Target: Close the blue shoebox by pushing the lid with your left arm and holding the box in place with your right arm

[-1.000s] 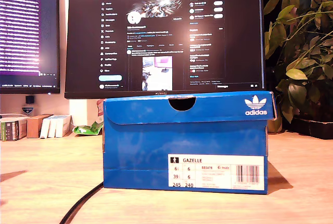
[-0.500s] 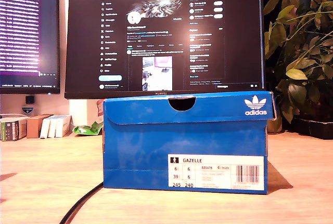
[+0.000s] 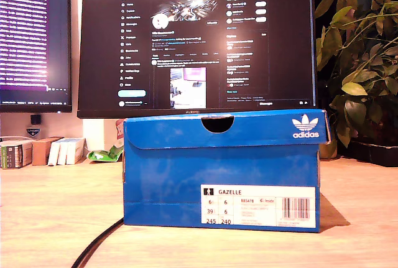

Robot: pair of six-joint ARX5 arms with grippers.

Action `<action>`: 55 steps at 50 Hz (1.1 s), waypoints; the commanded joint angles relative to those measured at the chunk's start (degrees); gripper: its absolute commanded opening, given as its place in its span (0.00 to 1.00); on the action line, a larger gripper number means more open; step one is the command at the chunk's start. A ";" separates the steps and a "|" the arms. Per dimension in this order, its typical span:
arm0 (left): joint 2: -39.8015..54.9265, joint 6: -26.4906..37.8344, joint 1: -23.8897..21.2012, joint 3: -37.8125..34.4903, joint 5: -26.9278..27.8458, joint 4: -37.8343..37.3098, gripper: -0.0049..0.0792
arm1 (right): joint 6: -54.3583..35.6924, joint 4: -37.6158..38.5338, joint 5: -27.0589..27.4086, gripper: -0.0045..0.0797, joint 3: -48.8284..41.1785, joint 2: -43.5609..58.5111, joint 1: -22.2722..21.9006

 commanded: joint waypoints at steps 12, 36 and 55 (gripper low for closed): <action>-2.19 2.45 -0.96 -1.81 -0.74 0.48 0.05 | 3.17 0.24 -1.79 0.04 -4.79 -3.06 -0.07; -17.99 3.13 -1.29 -12.26 -2.95 2.03 0.05 | 7.34 5.29 -0.79 0.04 -13.57 -15.41 -0.09; -23.41 1.84 -1.75 -17.51 -5.77 2.12 0.05 | 7.56 3.43 -0.48 0.04 -17.66 -15.43 1.51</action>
